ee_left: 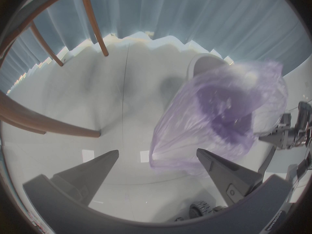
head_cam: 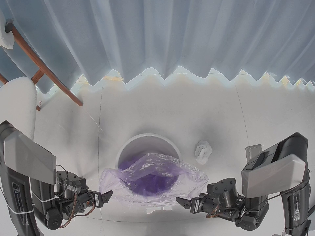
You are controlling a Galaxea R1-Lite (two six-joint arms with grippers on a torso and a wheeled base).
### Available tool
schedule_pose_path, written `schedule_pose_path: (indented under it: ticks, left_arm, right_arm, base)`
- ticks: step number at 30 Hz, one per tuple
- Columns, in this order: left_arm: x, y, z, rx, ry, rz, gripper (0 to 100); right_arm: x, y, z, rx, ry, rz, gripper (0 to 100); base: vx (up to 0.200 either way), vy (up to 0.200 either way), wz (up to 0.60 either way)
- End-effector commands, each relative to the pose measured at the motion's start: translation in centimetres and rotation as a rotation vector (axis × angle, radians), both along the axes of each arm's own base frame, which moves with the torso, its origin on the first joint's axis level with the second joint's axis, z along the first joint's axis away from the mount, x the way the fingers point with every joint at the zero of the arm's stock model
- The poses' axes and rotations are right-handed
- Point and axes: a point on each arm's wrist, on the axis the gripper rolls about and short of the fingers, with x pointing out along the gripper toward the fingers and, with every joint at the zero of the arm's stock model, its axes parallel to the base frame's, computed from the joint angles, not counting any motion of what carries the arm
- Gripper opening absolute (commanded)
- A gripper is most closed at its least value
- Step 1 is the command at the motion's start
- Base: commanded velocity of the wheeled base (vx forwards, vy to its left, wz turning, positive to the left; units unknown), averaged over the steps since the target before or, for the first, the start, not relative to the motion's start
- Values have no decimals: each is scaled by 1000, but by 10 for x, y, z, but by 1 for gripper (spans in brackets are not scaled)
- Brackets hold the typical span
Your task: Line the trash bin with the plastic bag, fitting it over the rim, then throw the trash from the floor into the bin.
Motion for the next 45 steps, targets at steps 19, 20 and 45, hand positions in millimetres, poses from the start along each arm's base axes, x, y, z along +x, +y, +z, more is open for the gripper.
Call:
schedule_pose_path:
  ticks: [19, 20, 45]
  left_arm:
    - [-54, -24, 139, -329, -583, -276, 100]
    - [-52, -26, 143, -338, -601, -312, 100]
    - [-2, -59, 251, -862, -771, -257, 100]
  right_arm:
    - [-52, -18, 108, 347, -171, 126, 100]
    - [-51, -19, 111, 365, -172, 126, 100]
    - [-24, -22, 141, 437, -244, 104, 100]
  base:
    - [0, 0, 0]
    - [0, 0, 0]
    - [0, 0, 0]
